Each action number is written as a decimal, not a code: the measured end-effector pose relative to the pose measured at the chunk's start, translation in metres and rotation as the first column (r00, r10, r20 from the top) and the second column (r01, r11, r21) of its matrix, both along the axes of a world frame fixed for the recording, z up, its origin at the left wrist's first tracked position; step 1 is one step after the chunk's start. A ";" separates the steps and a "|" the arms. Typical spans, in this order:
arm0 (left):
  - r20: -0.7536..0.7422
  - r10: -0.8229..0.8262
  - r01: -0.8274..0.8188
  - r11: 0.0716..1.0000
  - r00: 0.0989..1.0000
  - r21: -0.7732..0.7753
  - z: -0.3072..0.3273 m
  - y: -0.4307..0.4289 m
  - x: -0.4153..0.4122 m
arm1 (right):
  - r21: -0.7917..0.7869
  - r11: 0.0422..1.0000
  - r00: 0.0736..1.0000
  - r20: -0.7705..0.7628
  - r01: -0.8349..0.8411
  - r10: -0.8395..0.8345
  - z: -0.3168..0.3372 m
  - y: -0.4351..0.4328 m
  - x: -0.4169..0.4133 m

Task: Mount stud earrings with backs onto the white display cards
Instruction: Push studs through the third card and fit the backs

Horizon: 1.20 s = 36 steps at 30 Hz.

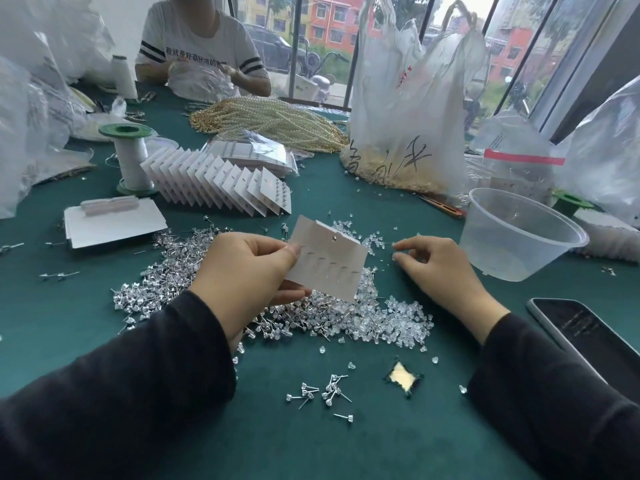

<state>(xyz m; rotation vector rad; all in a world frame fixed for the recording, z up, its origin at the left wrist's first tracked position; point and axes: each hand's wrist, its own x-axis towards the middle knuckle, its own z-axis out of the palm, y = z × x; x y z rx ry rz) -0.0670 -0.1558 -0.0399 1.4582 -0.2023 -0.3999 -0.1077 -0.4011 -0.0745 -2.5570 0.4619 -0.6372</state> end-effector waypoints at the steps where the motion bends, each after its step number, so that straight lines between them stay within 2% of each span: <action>1: 0.005 -0.001 0.001 1.000 1.000 0.008 -0.001 0.000 0.000 | 0.020 0.999 0.999 0.025 0.035 -0.035 0.001 -0.003 0.001; 3: 0.009 0.001 -0.002 1.000 1.000 0.017 -0.002 0.000 0.000 | 0.008 0.994 0.994 0.015 0.105 -0.105 0.002 -0.007 0.007; 7: 0.003 0.006 -0.006 1.000 1.000 0.015 -0.001 0.000 0.001 | -0.108 0.980 0.973 -0.139 0.169 -0.183 0.003 -0.005 0.023; 12: 0.003 -0.005 0.005 1.000 1.000 0.007 -0.001 0.000 -0.001 | -0.083 0.987 0.988 -0.063 0.134 -0.140 0.004 -0.003 0.025; 15: -0.033 -0.027 0.027 1.000 0.999 -0.007 -0.001 -0.001 -0.005 | 0.085 0.994 0.995 0.072 0.069 -0.075 0.011 0.001 0.020; 18: -0.053 -0.041 0.040 0.999 0.998 -0.029 0.001 -0.002 -0.007 | 0.315 0.949 0.978 0.205 -0.029 -0.039 0.024 0.012 0.008; 22: -0.057 -0.043 0.042 0.999 0.997 -0.022 0.001 -0.003 -0.009 | 0.581 0.780 0.952 0.299 -0.232 0.061 0.044 0.045 -0.006; 24: -0.071 -0.045 0.043 0.999 0.996 -0.019 0.000 -0.003 -0.010 | 0.644 0.686 0.927 0.353 -0.338 0.126 0.055 0.063 -0.015; 25: -0.078 -0.043 0.042 0.999 0.996 -0.021 0.000 -0.003 -0.010 | 0.614 0.691 0.910 0.380 -0.381 0.165 0.059 0.072 -0.020; 26: -0.081 -0.044 0.042 0.999 0.996 -0.023 0.000 -0.003 -0.010 | 0.535 0.740 0.895 0.394 -0.407 0.207 0.061 0.082 -0.025; 29: -0.057 -0.059 0.058 0.998 0.997 -0.024 -0.001 -0.003 -0.009 | 0.170 0.899 0.872 0.368 -0.403 0.322 0.053 0.109 -0.033; 31: -0.023 -0.072 0.072 0.997 0.997 -0.019 -0.001 -0.004 -0.011 | 0.024 0.920 0.865 0.350 -0.392 0.360 0.044 0.119 -0.032; 36: 0.073 -0.065 0.064 0.998 0.995 0.014 -0.001 -0.004 -0.013 | 0.041 0.928 0.887 0.311 -0.370 0.340 0.035 0.119 -0.025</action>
